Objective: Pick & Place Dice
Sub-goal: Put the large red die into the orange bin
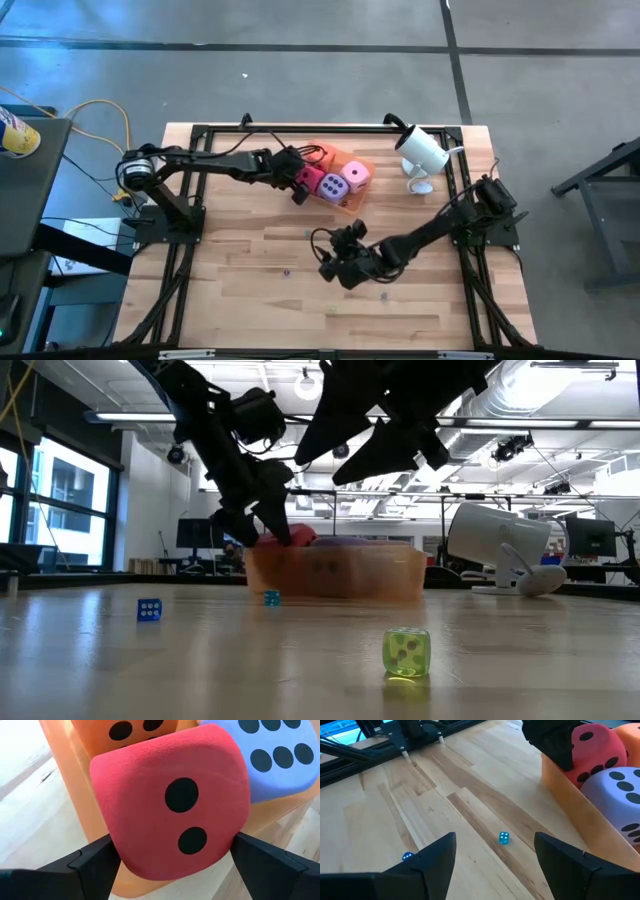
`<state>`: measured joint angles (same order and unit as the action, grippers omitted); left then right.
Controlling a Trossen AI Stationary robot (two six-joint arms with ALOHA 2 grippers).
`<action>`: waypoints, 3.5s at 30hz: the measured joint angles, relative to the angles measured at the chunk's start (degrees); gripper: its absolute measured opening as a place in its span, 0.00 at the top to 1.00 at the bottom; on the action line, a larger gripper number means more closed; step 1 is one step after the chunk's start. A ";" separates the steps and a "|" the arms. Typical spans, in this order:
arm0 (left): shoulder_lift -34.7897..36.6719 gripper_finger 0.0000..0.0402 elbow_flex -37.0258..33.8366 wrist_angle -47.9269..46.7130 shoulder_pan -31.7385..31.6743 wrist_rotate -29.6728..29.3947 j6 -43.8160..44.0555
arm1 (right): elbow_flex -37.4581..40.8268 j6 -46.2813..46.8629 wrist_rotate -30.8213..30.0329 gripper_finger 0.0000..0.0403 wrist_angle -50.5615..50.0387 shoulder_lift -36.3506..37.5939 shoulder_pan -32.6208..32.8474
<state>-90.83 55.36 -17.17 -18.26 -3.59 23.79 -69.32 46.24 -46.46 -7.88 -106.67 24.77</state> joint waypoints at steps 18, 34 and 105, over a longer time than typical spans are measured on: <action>4.90 0.15 -0.20 -2.16 2.67 -7.33 -4.87 | 0.00 -1.41 0.14 0.36 -0.13 0.00 1.10; -0.96 0.15 0.02 -1.67 -0.18 1.69 -2.88 | 0.00 -1.46 -0.02 0.36 -0.14 -0.04 1.12; 17.33 0.15 0.64 -1.98 4.96 -8.18 -19.13 | 0.02 -1.46 0.16 0.36 -1.19 -0.04 1.10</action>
<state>-73.49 55.99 -19.15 -13.30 -11.77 4.66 -69.30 44.77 -46.30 -9.07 -106.72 25.87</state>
